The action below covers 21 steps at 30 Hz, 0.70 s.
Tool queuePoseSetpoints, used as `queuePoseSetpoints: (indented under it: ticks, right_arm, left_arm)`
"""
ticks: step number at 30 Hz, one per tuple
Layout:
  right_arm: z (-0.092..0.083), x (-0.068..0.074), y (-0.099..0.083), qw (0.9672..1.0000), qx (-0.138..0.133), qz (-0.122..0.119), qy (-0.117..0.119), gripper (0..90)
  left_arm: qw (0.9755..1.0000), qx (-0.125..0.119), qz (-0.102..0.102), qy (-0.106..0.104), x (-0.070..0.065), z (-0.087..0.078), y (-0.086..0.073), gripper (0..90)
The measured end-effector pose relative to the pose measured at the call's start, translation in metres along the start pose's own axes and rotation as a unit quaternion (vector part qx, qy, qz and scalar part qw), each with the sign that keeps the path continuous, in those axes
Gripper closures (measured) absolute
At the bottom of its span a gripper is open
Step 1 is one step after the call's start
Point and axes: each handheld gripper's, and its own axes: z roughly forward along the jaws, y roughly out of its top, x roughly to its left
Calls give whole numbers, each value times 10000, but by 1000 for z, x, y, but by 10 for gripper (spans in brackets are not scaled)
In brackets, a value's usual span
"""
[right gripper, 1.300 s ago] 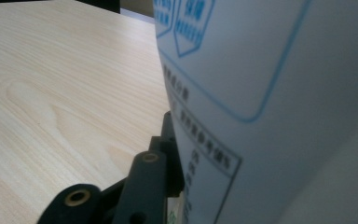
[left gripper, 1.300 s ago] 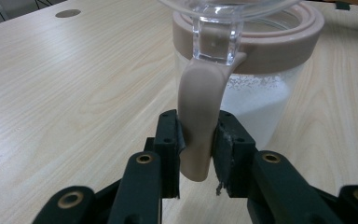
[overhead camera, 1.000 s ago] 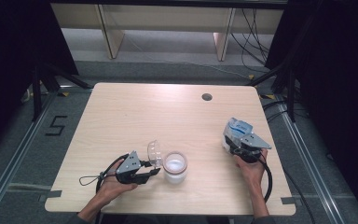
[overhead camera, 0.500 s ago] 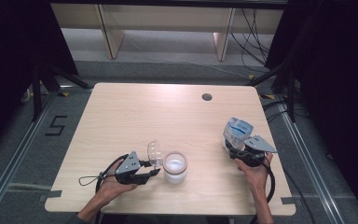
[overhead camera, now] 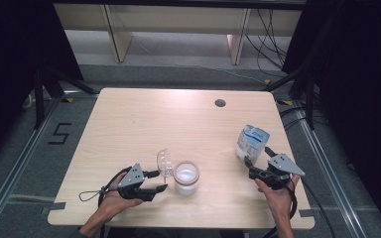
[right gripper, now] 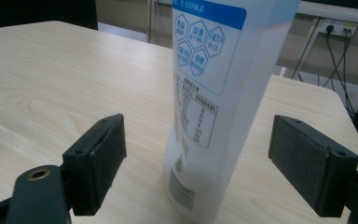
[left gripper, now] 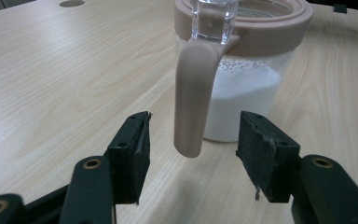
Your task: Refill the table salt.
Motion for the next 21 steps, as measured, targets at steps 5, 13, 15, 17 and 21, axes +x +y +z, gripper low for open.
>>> queuePoseSetpoints:
  ticks: [5,13,15,17,21]
  right_arm:
    - [-9,3,-6,9999,59,106,-54,196]
    - [-26,6,-17,9997,136,102,-185,187]
    - [-29,7,-21,9997,127,84,-175,183]
    - [-32,10,-24,9997,130,152,-151,183]
    - [-33,15,-30,9996,232,130,-47,183]
  left_arm:
    - [9999,-26,-154,61,-1,-9,0,398]
    - [9992,-129,-329,189,-1,-22,1,389]
    - [9989,-175,-392,201,-1,-24,2,388]
    - [9987,-191,-397,242,-2,-27,5,390]
    - [9984,-280,-424,235,-1,-31,8,399]
